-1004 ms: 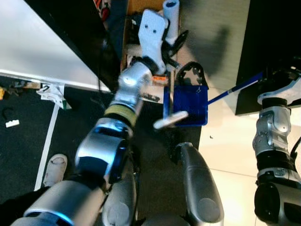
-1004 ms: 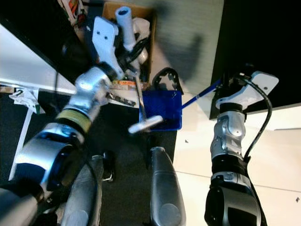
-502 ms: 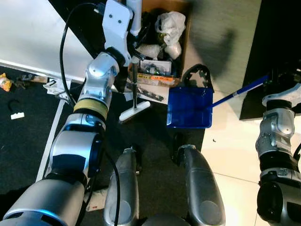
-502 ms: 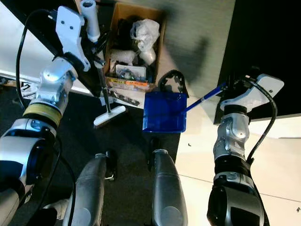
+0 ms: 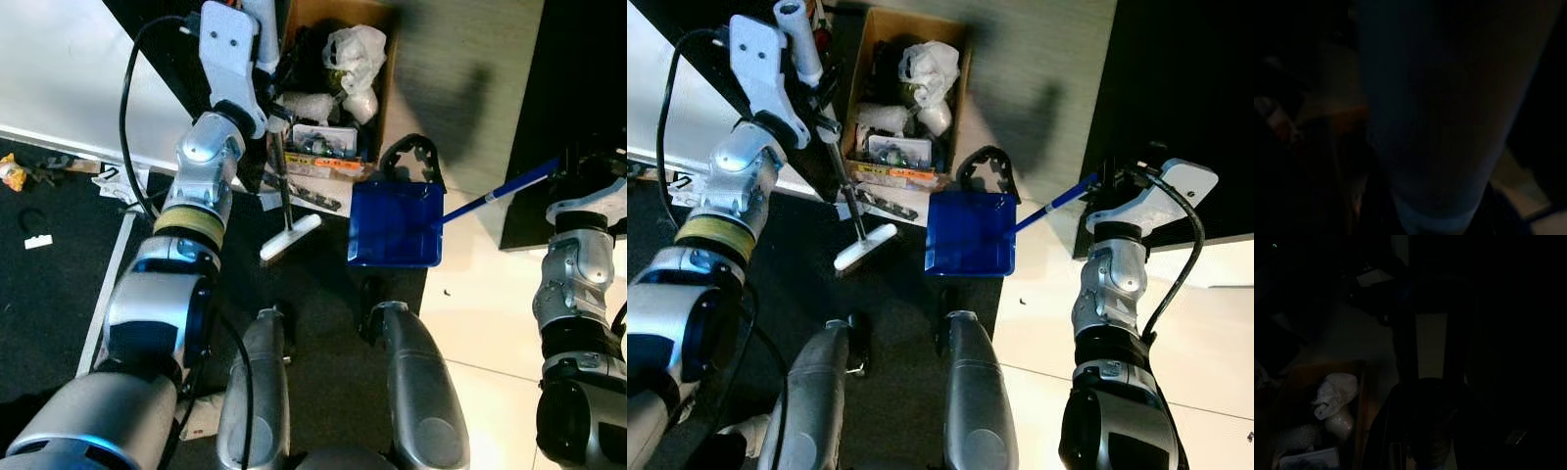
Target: Sweep floor
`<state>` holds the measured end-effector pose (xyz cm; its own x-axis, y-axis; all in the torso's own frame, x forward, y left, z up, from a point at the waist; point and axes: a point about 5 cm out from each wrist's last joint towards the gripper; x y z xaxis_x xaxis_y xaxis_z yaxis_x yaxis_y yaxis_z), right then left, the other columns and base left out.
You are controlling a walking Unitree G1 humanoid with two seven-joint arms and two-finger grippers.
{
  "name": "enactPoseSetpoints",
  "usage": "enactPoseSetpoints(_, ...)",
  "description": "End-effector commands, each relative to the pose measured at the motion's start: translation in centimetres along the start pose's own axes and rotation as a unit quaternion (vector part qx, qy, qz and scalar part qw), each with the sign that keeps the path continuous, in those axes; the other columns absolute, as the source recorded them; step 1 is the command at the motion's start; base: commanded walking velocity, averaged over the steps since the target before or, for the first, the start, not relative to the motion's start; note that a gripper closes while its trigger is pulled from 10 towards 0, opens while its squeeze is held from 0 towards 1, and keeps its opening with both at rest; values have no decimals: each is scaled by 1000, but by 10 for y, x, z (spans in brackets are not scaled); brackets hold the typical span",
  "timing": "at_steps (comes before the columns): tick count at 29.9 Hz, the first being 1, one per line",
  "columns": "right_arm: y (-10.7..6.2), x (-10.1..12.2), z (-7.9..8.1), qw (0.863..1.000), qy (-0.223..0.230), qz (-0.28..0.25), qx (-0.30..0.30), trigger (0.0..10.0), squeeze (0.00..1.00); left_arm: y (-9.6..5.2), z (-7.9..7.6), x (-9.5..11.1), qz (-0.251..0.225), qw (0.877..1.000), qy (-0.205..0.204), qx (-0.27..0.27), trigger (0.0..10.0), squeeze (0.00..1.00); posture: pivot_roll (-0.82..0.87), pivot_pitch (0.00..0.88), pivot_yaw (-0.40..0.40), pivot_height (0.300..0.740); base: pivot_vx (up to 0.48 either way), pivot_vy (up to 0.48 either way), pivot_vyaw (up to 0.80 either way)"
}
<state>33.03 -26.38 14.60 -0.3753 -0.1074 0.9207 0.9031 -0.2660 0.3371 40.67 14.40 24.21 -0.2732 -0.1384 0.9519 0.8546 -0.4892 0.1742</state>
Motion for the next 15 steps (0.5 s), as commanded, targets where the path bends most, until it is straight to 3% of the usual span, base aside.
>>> enactPoseSetpoints(1, -17, -27, -1, 998, 20, 66, -5, 10000, 0, -4, 10, -1, 30, 999, 41, 2, 10000, 0, 13, 408, 31, 731, 0, 0, 0)
enactPoseSetpoints(6, -13, -25, 2, 998, 19, 63, 0, 10000, 0, -4, 22, 8, 39, 996, 76, 22, 10000, 0, 5, 407, 27, 731, 0, 0, 0)
enactPoseSetpoints(10, -12, -25, 2, 998, 19, 62, 1, 10000, 0, -4, 24, 11, 37, 996, 82, 28, 10000, 0, 5, 407, 27, 731, 0, 0, 0)
enactPoseSetpoints(15, -10, -22, 0, 998, 17, 59, 4, 10000, 0, -4, 31, 24, -18, 991, 95, 92, 10000, 0, 8, 411, 23, 731, 0, 0, 0)
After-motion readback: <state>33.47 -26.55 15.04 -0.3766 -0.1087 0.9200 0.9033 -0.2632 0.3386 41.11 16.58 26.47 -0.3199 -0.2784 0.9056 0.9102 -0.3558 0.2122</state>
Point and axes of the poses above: a point about 5 cm out from each wrist's last joint towards the gripper, its own y axis pointing out of the wrist towards the gripper, its own x axis along the axis of the wrist's last joint, z = x × y, and after that the axes turned 1 degree about -y, right-handed
